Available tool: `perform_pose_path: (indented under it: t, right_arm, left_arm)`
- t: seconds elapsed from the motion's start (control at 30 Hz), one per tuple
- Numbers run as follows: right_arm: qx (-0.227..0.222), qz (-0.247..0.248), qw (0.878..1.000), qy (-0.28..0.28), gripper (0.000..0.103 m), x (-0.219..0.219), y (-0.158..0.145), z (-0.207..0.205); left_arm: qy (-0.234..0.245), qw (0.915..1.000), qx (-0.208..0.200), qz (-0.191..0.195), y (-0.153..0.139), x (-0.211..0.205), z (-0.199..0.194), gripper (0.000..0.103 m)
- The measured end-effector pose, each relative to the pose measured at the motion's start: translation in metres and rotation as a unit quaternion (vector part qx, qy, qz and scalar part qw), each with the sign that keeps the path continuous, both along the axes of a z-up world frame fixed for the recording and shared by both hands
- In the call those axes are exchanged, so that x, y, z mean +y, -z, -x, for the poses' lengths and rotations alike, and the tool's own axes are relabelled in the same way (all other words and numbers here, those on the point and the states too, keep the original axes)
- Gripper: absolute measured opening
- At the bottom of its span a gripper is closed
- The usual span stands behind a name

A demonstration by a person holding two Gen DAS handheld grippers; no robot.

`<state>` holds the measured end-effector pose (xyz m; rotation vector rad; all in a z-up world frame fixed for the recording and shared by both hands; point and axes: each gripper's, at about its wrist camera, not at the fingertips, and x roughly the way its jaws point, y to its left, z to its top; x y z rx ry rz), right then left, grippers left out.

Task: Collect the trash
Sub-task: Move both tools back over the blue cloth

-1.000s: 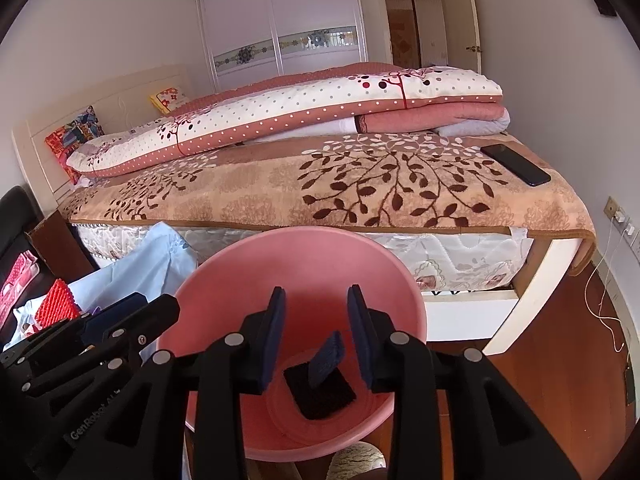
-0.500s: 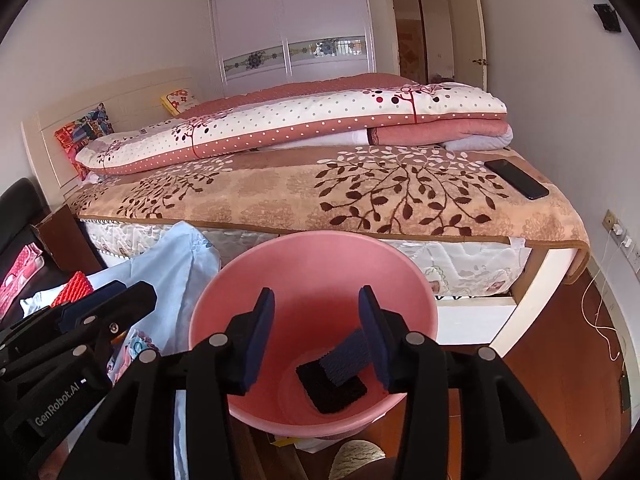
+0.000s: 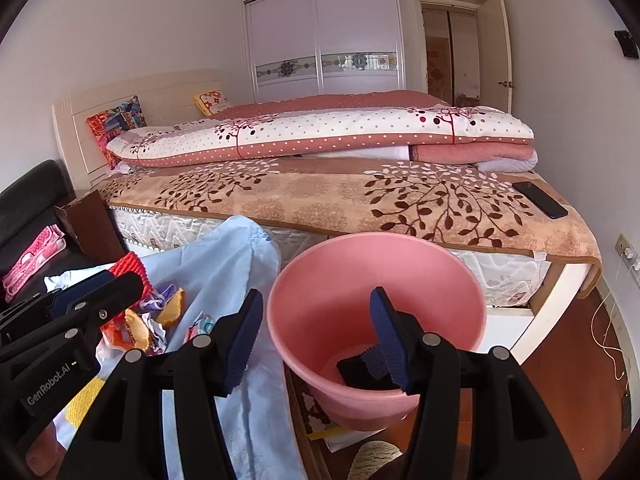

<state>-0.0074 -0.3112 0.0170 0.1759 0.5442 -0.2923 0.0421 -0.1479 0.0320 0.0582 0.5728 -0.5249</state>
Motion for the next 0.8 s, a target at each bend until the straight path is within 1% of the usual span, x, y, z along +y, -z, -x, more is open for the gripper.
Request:
perform_pose_path:
  t: [0.4,0.67,0.8]
  right_arm:
    - [0.004,0.011,0.999,-0.046,0.055,0.047,0.005,-0.001]
    - [0.017,0.016,0.996,-0.086,0.055,0.08,0.016,-0.009]
    - [0.03,0.012,0.993,-0.114,0.055,0.097,0.023,-0.012]
  left_arm:
    - [-0.046,0.9988,0.003,0.013,0.003,0.061,0.008,0.034]
    - [-0.086,0.9962,0.012,0.003,0.011,0.107,0.01,0.034]
    - [-0.103,0.9944,0.017,-0.011,0.014,0.134,0.013,0.033]
